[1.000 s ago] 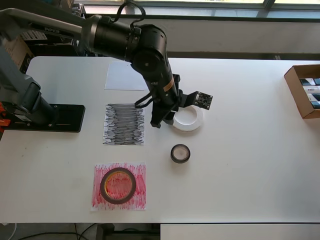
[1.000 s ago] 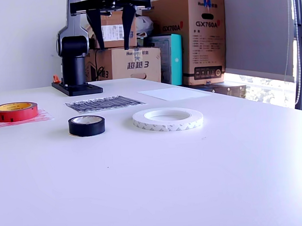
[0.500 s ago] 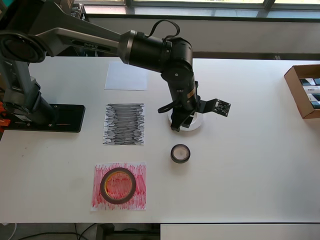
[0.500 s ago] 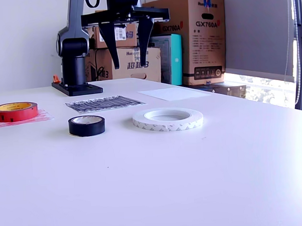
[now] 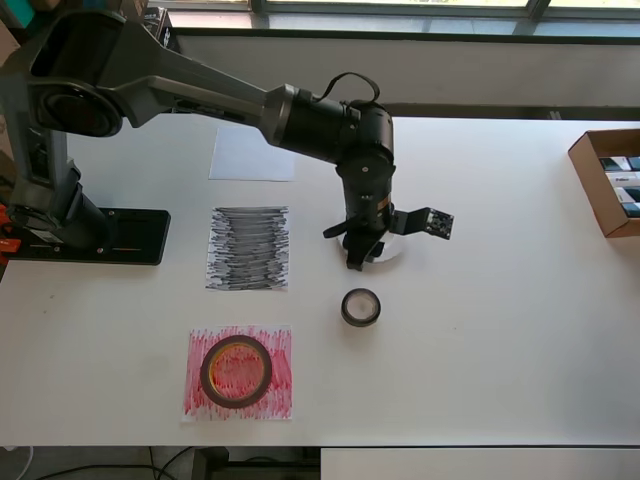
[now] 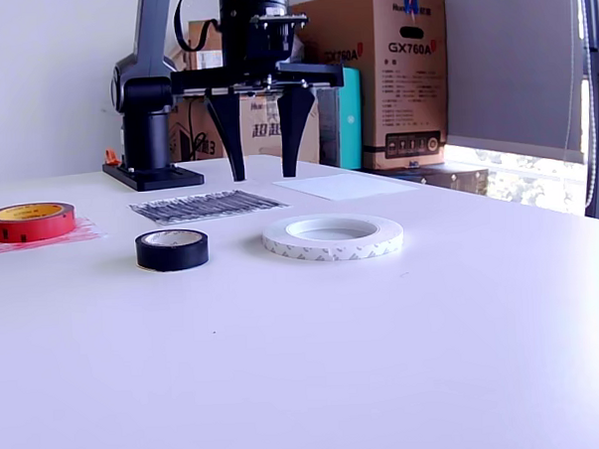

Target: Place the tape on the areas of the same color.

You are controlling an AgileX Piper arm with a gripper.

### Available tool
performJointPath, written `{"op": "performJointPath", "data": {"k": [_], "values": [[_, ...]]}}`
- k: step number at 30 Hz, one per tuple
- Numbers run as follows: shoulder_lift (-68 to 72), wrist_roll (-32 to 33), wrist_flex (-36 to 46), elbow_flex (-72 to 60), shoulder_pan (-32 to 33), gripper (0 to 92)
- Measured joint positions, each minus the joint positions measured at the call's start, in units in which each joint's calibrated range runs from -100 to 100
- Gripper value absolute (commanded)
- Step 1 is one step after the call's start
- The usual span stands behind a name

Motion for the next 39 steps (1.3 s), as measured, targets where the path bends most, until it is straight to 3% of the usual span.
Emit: {"op": "performJointPath", "data": {"k": [14,20,39], "values": [[0.58,-7.99,-8.94,1.00,0.00,52.0],[2.46,-11.17,-9.23,1.00,-0.94,52.5],[2.80,-10.84,-9.23,1.00,-0.84,59.4]]}}
